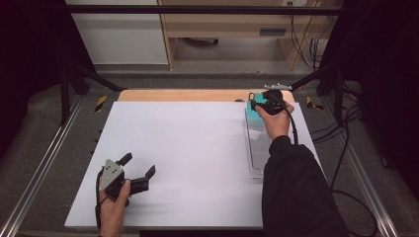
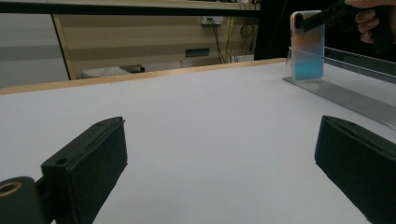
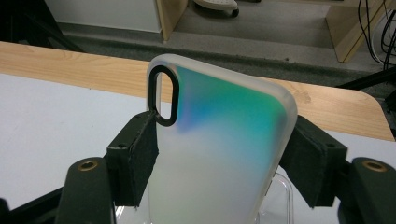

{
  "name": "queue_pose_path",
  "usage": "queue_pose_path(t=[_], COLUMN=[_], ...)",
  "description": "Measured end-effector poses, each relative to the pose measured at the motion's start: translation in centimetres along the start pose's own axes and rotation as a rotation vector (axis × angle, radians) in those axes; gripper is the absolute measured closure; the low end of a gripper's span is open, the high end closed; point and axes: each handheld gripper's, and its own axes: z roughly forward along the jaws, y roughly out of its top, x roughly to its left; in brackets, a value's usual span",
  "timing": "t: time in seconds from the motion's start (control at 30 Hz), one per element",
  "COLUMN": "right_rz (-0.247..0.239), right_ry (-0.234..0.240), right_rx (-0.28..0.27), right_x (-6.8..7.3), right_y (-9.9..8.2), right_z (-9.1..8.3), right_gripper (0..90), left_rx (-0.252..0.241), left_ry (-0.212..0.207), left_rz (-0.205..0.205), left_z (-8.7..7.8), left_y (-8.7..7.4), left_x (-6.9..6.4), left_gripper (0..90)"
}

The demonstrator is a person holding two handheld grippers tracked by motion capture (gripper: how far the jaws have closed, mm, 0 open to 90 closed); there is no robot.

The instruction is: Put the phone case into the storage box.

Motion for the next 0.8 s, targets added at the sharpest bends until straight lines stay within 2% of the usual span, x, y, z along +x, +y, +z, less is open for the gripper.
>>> queue_pose_path(t=[0.1,0.3,0.37,0.53,0.8], right_rz=[0.007,0.006,0.003,0.007,0.007], right_ry=[0.001,-0.006,-0.007,-0.011,-0.014], right_rx=[-0.002,-0.01,-0.014,-0.019,-0.02], right_x=[-0.02,0.04,0.16,0.33,0.55], right_y=[-0.03,0.0,0.01,0.04,0.15], right_z=[0.03,0.04,0.07,0.18,0.49], right_gripper=[30.9,30.7,30.7,30.4,29.0], left_rx=[-0.005,-0.013,-0.015,-0.006,-0.004], left_ry=[0.016,0.038,0.029,0.019,0.018], left_rz=[0.004,-0.015,-0.019,-0.001,0.001], left_z=[-0.2,-0.54,-0.42,-0.27,-0.21], left_y=[0.09,0.08,0.05,0.05,0.03], left_x=[0.37,1.01,0.87,0.53,0.43], left_gripper=[2.0,2.0,1.9,2.0,2.0])
